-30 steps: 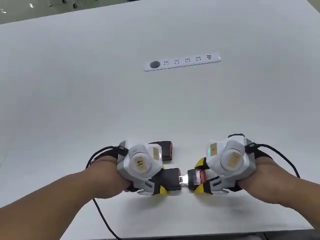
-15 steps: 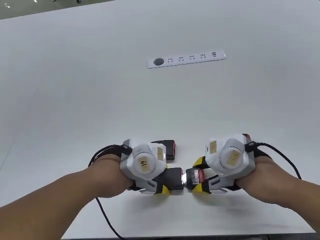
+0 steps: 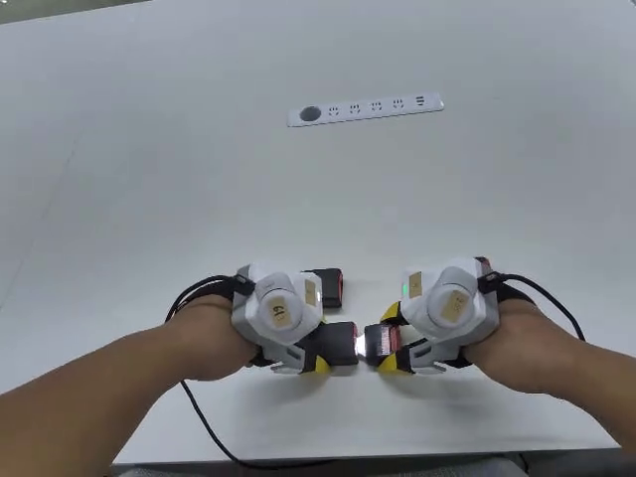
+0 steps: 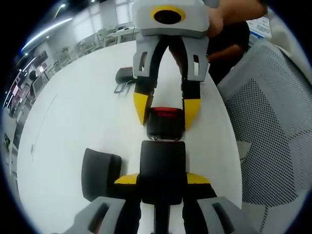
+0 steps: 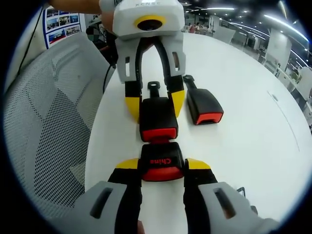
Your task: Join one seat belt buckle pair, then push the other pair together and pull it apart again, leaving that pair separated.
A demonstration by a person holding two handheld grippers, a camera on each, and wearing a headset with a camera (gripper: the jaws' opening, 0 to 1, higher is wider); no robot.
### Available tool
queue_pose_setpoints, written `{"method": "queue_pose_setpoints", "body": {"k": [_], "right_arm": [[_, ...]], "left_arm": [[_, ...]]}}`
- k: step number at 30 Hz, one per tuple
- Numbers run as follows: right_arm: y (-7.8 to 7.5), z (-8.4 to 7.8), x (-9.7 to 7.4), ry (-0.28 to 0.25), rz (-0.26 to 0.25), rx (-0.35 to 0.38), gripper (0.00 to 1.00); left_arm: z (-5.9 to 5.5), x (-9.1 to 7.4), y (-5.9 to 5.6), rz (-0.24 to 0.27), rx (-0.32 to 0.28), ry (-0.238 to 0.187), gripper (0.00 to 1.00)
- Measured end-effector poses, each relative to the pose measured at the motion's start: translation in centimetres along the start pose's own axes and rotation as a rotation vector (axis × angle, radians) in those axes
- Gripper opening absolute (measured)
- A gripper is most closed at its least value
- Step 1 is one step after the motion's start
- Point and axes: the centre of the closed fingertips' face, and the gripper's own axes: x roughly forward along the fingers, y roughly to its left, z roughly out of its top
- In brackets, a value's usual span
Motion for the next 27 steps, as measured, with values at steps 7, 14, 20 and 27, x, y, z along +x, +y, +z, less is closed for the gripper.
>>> {"method": "queue_pose_setpoints", "body": {"k": [7, 14, 20, 27], "right_arm": [[-0.1, -0.1, 0.0, 0.008, -0.004, -0.004, 0.31], [0.0, -0.1, 0.1, 0.018, -0.006, -0.023, 0.33], [0.0, -0.2, -0.1, 0.022, 0.011, -0.018, 0.34], [-0.5, -0.2, -2.1, -0.011, -0.018, 0.021, 0.34]], "left_arm": [[0.0, -0.1, 0.1, 0.003, 0.000, 0.009, 0.32], [0.0, -0.1, 0.1, -0.003, 0.010, 0.024, 0.34], [-0.1, 0.1, 0.2, -0.006, 0.012, 0.029, 0.35], [-0.8, -0.8, 0.3, 0.014, -0.028, 0.027, 0.34]]}}
